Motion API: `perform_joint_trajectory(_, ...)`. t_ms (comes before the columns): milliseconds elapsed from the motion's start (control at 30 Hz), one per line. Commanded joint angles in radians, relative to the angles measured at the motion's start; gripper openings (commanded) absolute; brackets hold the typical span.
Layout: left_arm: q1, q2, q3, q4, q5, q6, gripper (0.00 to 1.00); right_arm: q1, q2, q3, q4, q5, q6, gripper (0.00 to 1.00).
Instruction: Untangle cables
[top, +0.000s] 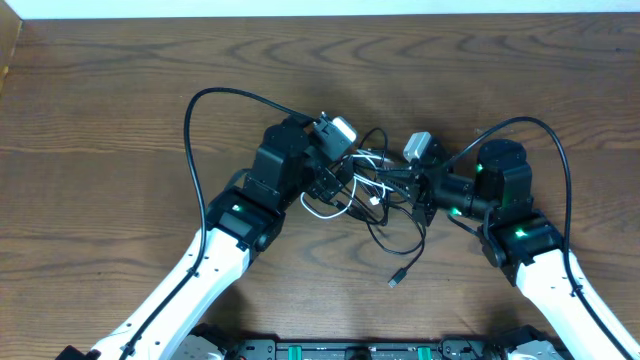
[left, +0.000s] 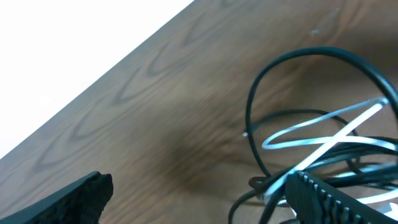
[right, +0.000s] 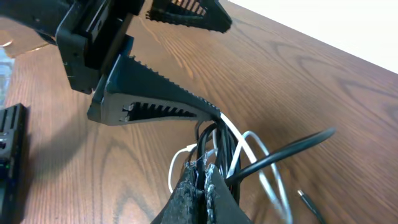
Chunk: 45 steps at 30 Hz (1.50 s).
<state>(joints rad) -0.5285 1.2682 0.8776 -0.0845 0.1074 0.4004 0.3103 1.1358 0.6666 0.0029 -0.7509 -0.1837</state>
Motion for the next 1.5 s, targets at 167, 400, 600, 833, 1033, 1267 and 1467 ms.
perform_joint_trajectory(167,0.008,0.006,0.016,-0.104,0.222,0.105,0.93,-0.006,-0.026,0.005,0.002,-0.074,0.011,0.01)
perform_joint_trajectory(400,0.008,0.006,0.016,-0.139,0.249,0.105,0.93,-0.006,-0.034,0.005,0.004,-0.176,0.011,0.01)
perform_joint_trajectory(600,0.008,0.006,0.016,-0.139,0.260,0.105,0.93,-0.006,-0.034,0.005,-0.007,-0.240,0.011,0.01)
perform_joint_trajectory(833,0.008,0.006,0.016,-0.139,0.260,0.105,0.31,-0.006,-0.034,0.005,-0.006,-0.302,0.011,0.01)
perform_joint_trajectory(1033,0.008,0.006,0.016,-0.139,0.260,0.105,0.25,-0.006,-0.034,0.005,-0.007,-0.314,0.011,0.01)
perform_joint_trajectory(1267,0.008,0.005,0.016,-0.136,0.260,0.105,0.07,-0.017,-0.034,0.005,-0.013,-0.282,0.011,0.01)
perform_joint_trajectory(1467,0.008,-0.031,0.016,-0.114,0.259,0.100,0.07,-0.047,-0.034,0.005,-0.045,-0.066,0.095,0.01)
